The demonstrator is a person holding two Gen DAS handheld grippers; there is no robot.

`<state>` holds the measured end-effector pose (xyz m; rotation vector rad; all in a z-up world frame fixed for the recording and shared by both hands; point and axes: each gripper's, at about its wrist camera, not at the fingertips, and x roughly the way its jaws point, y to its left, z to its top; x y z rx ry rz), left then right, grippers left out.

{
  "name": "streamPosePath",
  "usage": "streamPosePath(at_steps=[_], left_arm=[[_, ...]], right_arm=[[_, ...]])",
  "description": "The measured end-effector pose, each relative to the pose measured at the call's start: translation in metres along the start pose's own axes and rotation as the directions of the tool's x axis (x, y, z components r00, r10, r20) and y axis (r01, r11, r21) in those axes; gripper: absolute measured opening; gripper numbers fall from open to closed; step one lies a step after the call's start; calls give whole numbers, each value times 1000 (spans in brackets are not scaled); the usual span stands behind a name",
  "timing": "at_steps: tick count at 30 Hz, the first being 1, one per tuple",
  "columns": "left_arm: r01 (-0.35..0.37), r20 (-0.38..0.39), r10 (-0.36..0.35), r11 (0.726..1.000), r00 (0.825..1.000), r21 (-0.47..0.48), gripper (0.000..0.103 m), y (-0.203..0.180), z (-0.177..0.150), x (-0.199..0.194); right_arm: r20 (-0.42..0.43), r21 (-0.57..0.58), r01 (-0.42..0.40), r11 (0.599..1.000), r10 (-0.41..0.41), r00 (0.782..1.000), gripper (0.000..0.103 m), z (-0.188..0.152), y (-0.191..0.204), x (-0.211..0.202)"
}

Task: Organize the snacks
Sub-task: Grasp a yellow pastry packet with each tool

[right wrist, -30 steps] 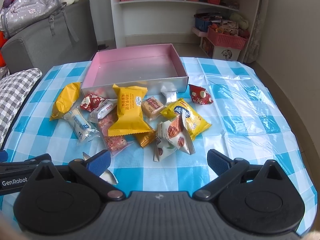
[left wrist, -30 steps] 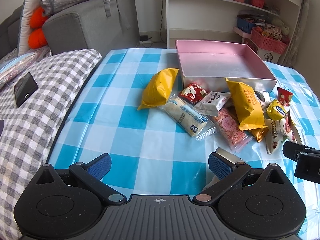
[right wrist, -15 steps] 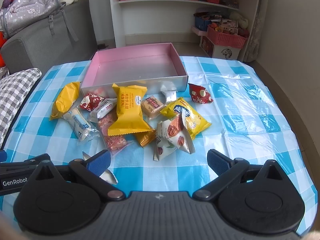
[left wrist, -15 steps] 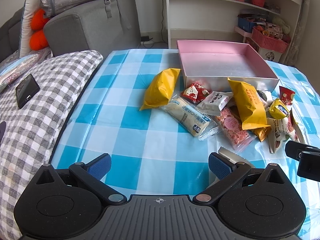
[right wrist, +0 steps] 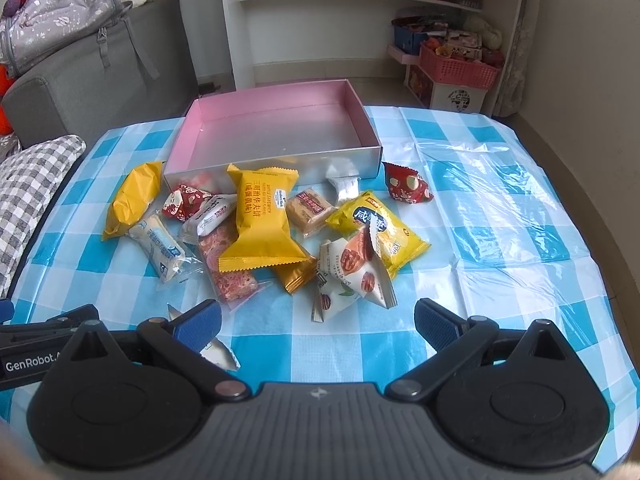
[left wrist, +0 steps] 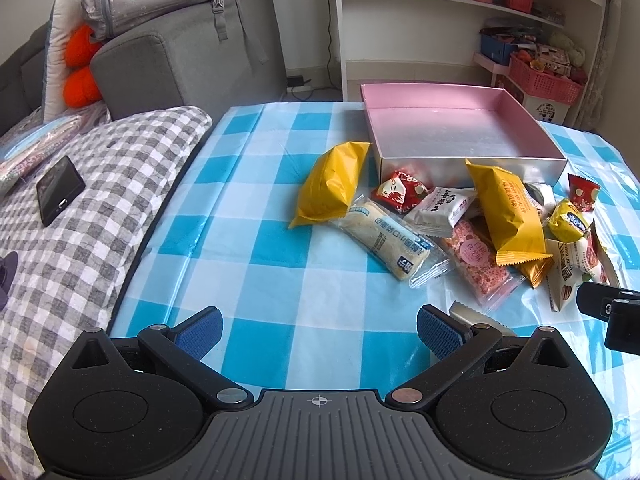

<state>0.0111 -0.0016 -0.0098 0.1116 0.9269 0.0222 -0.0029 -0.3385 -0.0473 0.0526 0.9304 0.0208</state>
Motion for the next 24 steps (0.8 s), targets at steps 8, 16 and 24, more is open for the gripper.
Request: streamPosePath(at_steps=[8, 16, 24], left_arm=[[36, 47, -42, 994, 998, 106, 103, 11, 25, 5], [129, 81, -136, 987, 987, 92, 102, 27, 70, 49], [249, 42, -250, 968, 967, 19, 94, 34, 81, 105]], right_arm=[[-35, 65, -170, 983, 172, 984, 103, 30, -11, 29], [-22, 231, -385, 894, 400, 916, 93, 55, -21, 56], [-51, 352, -448, 822, 495, 867, 76, 58, -23, 88]])
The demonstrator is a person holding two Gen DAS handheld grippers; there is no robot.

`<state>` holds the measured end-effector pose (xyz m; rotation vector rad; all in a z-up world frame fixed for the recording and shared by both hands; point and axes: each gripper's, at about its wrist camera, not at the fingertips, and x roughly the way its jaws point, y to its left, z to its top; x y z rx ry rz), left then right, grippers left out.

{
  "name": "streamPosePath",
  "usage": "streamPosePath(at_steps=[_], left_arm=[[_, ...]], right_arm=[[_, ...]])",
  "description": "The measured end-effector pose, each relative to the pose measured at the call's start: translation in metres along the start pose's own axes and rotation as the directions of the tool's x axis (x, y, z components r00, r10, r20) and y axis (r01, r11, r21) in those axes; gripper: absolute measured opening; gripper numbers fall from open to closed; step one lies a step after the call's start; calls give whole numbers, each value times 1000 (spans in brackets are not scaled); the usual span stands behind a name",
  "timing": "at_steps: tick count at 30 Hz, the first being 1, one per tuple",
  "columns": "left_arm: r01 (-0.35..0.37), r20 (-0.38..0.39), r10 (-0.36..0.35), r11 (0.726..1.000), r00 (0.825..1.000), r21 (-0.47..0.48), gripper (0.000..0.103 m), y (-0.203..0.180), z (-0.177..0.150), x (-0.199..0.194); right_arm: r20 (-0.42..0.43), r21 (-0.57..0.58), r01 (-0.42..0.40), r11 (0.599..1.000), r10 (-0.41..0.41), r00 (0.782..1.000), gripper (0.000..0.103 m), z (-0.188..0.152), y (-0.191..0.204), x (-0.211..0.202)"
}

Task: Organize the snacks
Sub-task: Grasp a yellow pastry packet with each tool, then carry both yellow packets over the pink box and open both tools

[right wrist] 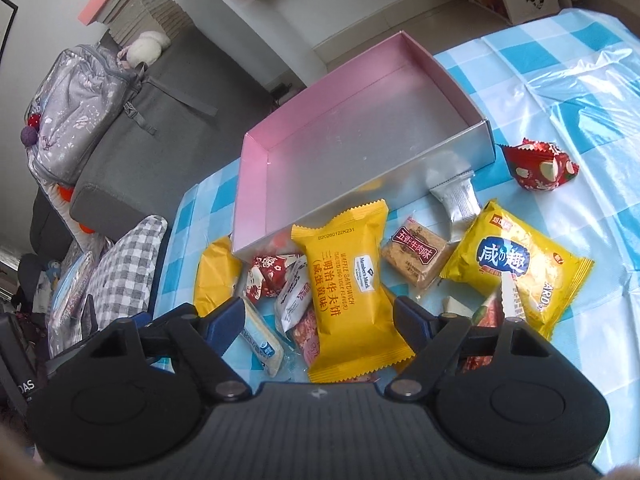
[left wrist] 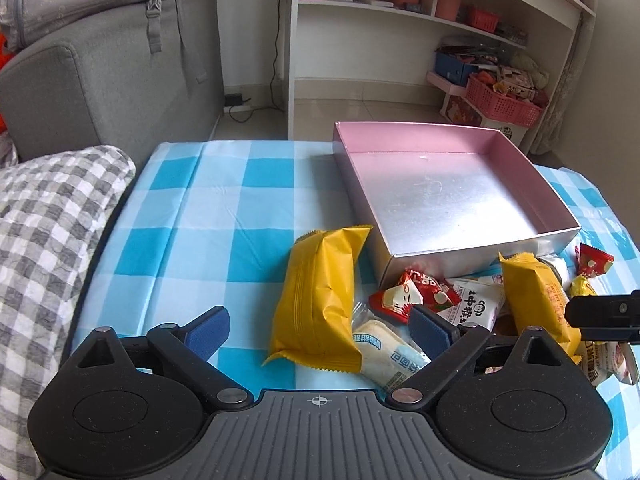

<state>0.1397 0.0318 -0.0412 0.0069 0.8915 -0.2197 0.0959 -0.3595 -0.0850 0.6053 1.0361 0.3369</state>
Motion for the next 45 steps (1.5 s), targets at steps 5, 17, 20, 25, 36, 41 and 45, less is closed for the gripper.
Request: streamPosePath(at_steps=[5, 17, 20, 25, 36, 41, 45], left_arm=[[44, -30, -47, 997, 998, -70, 83, 14, 2, 28], [42, -39, -49, 988, 998, -148, 48, 22, -4, 43], [24, -42, -30, 990, 999, -138, 45, 20, -2, 39], [1, -22, -4, 990, 1000, -138, 43, 21, 0, 20], [87, 65, -80, 988, 995, -124, 40, -11, 41, -10], [120, 65, -114, 989, 991, -90, 40, -36, 66, 11], [138, 53, -135, 989, 989, -60, 40, -52, 71, 39]], right_arm=[[-20, -14, 24, 1000, -24, 1000, 71, 2, 5, 16], [22, -150, 179, 972, -178, 984, 35, -4, 14, 22], [31, -135, 167, 977, -164, 986, 33, -3, 13, 17], [54, -115, 156, 981, -150, 987, 32, 1, 10, 3], [142, -88, 97, 991, -84, 986, 32, 49, 17, -16], [178, -110, 96, 989, -75, 981, 32, 76, 27, 6], [198, -136, 107, 985, -79, 977, 32, 85, 24, 20]])
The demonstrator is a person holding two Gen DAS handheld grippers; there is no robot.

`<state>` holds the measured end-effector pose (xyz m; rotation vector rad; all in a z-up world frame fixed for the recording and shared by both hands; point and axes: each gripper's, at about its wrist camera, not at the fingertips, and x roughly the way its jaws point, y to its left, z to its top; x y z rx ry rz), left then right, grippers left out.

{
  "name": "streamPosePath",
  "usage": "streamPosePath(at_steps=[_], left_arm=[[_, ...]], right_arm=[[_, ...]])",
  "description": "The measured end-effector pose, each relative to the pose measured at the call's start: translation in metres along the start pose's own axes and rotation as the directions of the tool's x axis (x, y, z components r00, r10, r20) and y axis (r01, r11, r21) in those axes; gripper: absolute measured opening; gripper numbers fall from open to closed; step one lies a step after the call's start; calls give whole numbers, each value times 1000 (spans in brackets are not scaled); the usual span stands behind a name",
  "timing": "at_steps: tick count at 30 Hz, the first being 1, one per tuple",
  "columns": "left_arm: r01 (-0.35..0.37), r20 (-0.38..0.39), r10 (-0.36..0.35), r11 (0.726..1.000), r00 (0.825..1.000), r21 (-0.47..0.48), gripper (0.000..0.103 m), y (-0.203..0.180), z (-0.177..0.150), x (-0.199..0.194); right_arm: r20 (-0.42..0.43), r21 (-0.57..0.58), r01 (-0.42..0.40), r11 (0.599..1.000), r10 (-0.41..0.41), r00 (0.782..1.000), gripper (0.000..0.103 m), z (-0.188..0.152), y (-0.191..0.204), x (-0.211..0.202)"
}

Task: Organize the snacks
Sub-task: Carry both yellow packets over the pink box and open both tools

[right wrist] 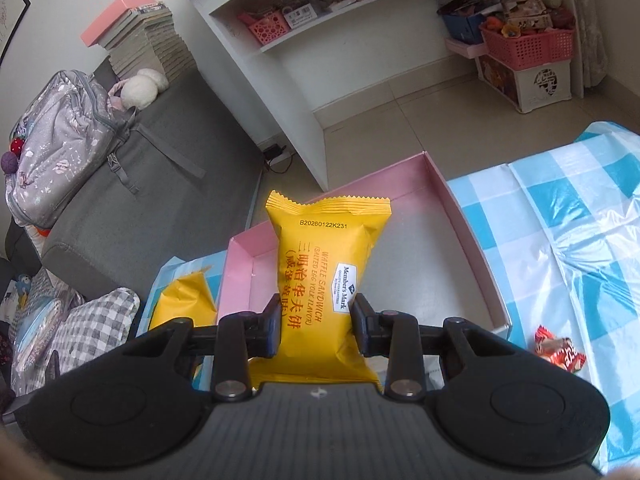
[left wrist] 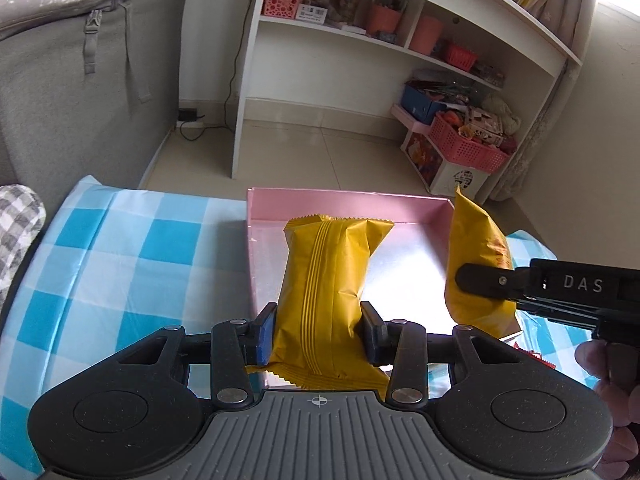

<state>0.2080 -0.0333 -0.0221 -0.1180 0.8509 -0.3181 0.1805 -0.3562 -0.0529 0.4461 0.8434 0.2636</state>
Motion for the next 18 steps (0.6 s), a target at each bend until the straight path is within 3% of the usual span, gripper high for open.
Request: streamPosePath(at_steps=[6, 10, 13, 18], left_arm=[[-11, -42, 12, 1000, 999, 7, 40, 1, -6, 38], [-25, -27, 27, 996, 999, 86, 41, -4, -8, 41], [-73, -16, 76, 988, 997, 139, 41, -6, -8, 41], [-109, -15, 113, 980, 994, 169, 42, -1, -4, 43]], right_arm=[[-26, -13, 21, 1000, -21, 999, 32, 4, -9, 30], [-53, -25, 33, 999, -35, 998, 32, -4, -8, 41], [-80, -31, 26, 999, -29, 996, 32, -12, -5, 48], [-100, -28, -11, 1000, 8, 995, 32, -18, 1, 48]])
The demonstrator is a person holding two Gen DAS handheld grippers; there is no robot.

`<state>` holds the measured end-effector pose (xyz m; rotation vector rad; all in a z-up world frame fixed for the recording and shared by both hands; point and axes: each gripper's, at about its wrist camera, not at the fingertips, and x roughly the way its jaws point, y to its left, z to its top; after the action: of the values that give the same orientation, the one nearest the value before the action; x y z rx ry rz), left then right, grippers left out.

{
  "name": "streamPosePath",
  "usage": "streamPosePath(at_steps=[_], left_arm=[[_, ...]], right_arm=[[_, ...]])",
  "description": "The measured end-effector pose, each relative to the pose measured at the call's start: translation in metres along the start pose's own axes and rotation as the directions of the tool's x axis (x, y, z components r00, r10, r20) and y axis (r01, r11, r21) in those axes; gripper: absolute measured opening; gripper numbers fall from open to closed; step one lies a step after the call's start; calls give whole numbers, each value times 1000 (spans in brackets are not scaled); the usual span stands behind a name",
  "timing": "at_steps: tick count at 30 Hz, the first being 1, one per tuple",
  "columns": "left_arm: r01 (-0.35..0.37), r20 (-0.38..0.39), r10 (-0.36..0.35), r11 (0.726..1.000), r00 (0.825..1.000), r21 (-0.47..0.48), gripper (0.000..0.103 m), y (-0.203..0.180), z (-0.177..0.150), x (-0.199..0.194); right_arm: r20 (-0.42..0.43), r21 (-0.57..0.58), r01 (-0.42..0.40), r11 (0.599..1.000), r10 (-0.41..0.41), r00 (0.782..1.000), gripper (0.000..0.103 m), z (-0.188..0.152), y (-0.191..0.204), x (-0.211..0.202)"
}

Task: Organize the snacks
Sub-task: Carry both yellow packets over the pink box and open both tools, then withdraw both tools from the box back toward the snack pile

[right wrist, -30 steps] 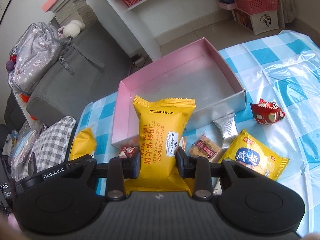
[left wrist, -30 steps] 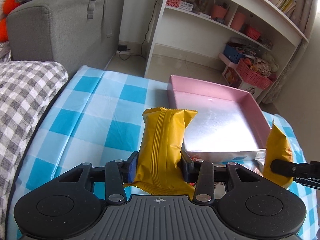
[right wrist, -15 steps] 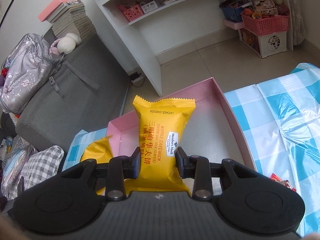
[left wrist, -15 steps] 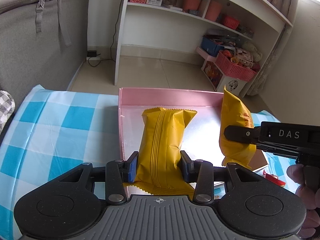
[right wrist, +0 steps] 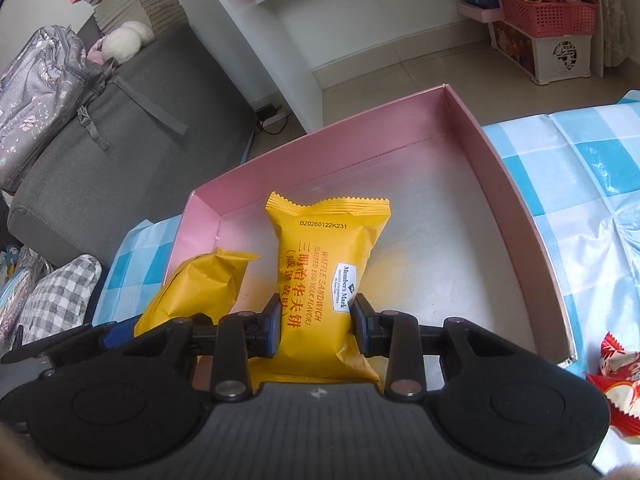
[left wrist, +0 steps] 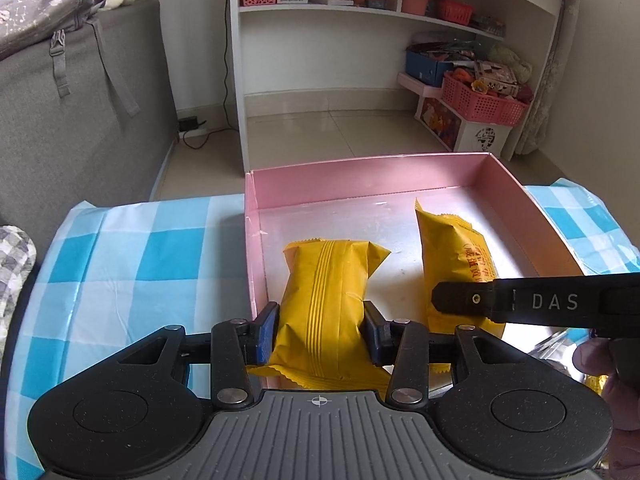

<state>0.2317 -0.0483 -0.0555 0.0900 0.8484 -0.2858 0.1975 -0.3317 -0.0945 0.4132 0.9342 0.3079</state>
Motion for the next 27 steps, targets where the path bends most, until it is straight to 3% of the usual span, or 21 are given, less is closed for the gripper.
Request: streamPosePath(at_steps=[8, 13, 15, 17, 27], left_arm=[[-23, 0, 23, 999, 1000, 38, 46, -3, 1, 3], [3, -3, -2, 999, 1000, 37, 64, -5, -2, -6], [2, 8, -2, 999, 1000, 48, 80, -9, -3, -15], [-5, 17, 4, 999, 1000, 53, 87, -13, -5, -24], [-22, -2, 22, 1000, 1000, 11, 97, -19, -28, -72]], right_arm=[[7, -1, 19, 1000, -19, 1000, 38, 1, 2, -10], [42, -7, 53, 999, -52, 998, 60, 7, 1, -27], [59, -14, 61, 998, -60, 996, 66, 8, 2, -37], [73, -19, 73, 997, -71, 995, 72, 7, 4, -46], [74, -66, 113, 991, -108, 991, 88, -14, 14, -81]])
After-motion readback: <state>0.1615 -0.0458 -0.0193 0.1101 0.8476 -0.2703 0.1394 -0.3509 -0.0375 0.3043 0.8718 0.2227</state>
